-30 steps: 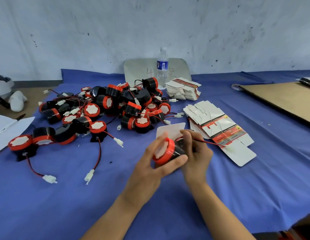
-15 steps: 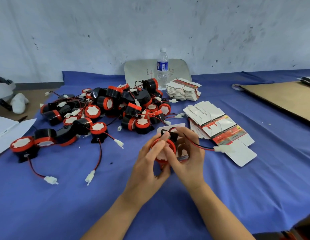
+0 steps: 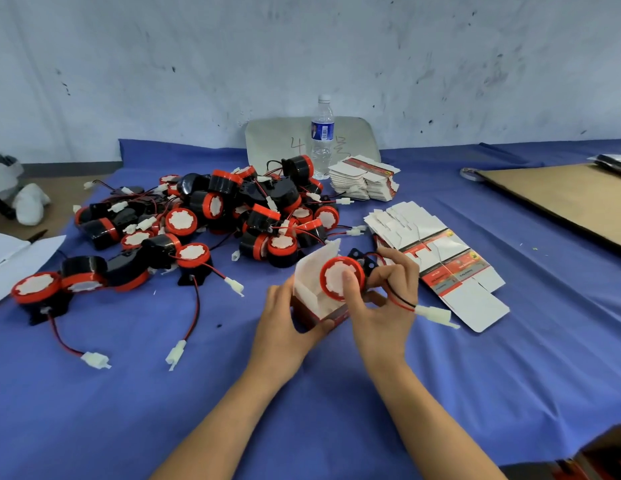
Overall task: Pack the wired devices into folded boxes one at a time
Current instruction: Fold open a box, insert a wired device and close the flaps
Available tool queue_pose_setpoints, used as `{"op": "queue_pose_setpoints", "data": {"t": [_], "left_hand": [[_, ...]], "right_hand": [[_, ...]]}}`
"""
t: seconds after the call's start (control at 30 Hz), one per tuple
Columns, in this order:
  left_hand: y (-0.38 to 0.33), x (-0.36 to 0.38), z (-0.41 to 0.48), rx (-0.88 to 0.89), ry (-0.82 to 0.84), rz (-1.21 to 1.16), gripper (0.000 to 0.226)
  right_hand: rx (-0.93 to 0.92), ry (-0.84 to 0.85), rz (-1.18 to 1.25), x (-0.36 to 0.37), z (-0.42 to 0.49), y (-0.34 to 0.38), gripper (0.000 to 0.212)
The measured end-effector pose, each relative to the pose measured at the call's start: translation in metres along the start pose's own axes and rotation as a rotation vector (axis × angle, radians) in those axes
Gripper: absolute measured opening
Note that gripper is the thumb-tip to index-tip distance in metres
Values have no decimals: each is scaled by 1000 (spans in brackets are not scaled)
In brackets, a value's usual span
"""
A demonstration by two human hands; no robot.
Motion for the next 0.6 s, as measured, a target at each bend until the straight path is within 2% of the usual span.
{"op": "queue_pose_setpoints", "data": {"t": [0.03, 0.1, 0.2, 0.3, 0.37, 0.47, 0.53, 0.6], "left_hand": [[-1, -2, 0, -2, -21, 11, 61], [-3, -3, 0, 21, -31, 41, 55], [-6, -2, -3, 67, -13, 87, 52], [-8, -2, -3, 71, -9, 87, 52], [-7, -1, -3, 64, -7, 91, 52], [-4, -2, -3, 44, -13, 107, 55], [-2, -1, -3, 32, -16, 110, 56], [-2, -2, -3, 32, -42, 96, 57]], "right_hand": [[-10, 14, -20, 1, -1, -2, 28], [-29, 51, -42, 5, -4, -3, 28], [-57, 78, -53, 9, -6, -1, 25], [-69, 123, -59, 11, -7, 0, 14], [-104, 141, -100, 13, -10, 0, 18], [-133, 194, -197, 18, -14, -2, 10], [-161, 221, -264, 19, -15, -6, 16], [-267, 177, -421, 16, -13, -6, 23]]}}
Point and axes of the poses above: each hand's wrist, its own z-axis towards the middle knuckle, its own x-axis out of the palm, y = z × x, the point moved 5 cm from there along z, towards the middle knuckle, and after that the axes turned 14 degrees about -y, right-handed, at the moved point
